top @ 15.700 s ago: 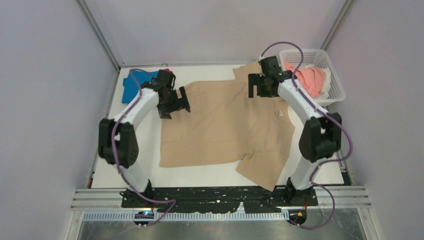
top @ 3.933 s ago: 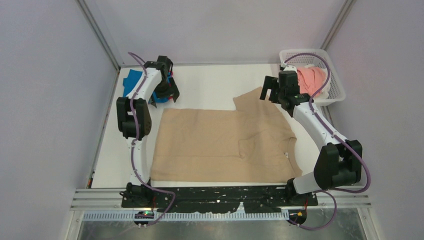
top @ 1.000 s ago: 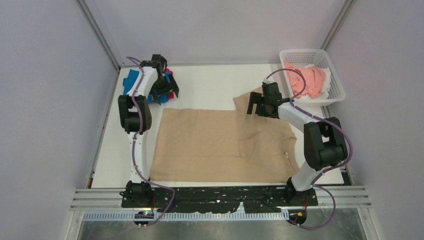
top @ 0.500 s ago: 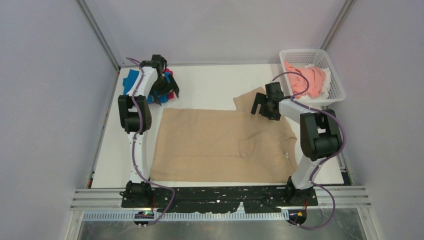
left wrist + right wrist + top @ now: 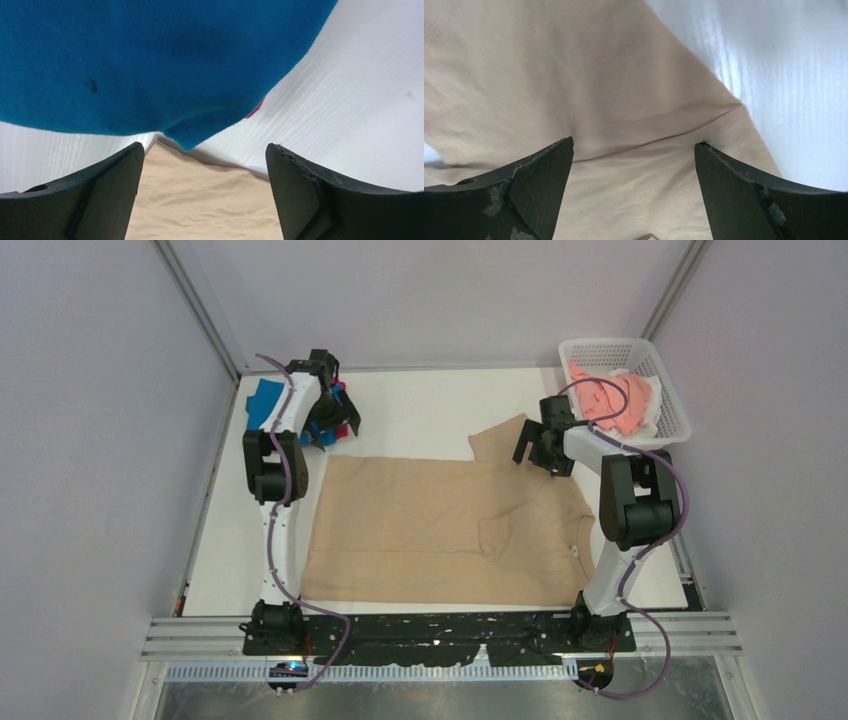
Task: Fold and stack the t-shirts
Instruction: Grab the side of the flattened tshirt furthest away from the robot with both arms, then fold the other side of the tshirt into a rectangle
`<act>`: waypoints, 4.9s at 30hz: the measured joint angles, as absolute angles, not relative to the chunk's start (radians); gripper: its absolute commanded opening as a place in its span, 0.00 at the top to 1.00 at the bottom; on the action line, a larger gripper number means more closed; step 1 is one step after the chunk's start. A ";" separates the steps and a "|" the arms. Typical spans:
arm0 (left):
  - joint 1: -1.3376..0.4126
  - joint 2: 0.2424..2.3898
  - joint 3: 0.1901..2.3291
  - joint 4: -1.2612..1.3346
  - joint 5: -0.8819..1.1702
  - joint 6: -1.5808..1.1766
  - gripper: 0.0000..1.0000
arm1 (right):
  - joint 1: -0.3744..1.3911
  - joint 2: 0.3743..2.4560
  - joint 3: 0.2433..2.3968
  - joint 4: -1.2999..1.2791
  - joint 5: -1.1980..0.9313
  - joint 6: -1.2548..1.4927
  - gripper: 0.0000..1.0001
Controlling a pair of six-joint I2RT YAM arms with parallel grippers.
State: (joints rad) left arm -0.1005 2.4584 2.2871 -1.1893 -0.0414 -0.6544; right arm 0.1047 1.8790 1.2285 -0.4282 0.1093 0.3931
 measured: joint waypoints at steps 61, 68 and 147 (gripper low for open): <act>-0.125 2.458 2.208 -1.196 -0.039 -0.707 0.11 | 0.165 2.522 2.248 -0.725 0.207 0.307 0.12; -0.125 2.456 2.196 -1.189 -0.039 -0.707 0.12 | 0.195 2.463 2.148 -0.710 0.262 0.328 0.51; -0.206 1.934 1.535 -0.963 -0.082 -0.716 1.00 | 0.257 1.561 1.192 -0.363 0.170 0.120 0.94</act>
